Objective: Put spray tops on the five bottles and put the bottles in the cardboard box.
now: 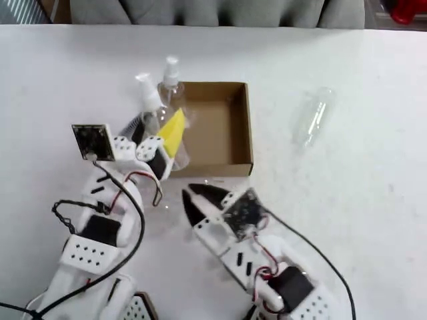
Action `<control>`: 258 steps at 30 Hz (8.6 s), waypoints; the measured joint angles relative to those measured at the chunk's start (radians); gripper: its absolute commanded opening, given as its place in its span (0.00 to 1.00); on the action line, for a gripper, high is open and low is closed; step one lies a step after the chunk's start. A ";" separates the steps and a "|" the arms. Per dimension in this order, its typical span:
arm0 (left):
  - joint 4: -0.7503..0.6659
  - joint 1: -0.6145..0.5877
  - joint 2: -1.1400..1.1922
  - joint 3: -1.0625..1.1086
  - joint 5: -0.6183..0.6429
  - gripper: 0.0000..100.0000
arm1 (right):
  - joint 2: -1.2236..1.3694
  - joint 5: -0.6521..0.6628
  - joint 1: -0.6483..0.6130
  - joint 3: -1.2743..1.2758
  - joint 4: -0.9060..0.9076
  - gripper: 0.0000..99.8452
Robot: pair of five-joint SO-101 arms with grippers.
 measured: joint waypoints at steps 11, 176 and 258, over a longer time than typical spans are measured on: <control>0.269 0.143 -0.273 0.000 0.000 0.02 | -0.006 -0.081 -0.026 0.037 -0.138 0.02; 0.023 -0.141 0.635 -0.253 -0.322 0.46 | -0.009 0.006 0.302 -0.029 0.308 0.02; 0.997 -0.026 1.048 -0.600 -1.054 0.34 | -0.009 0.006 0.324 -0.029 0.308 0.02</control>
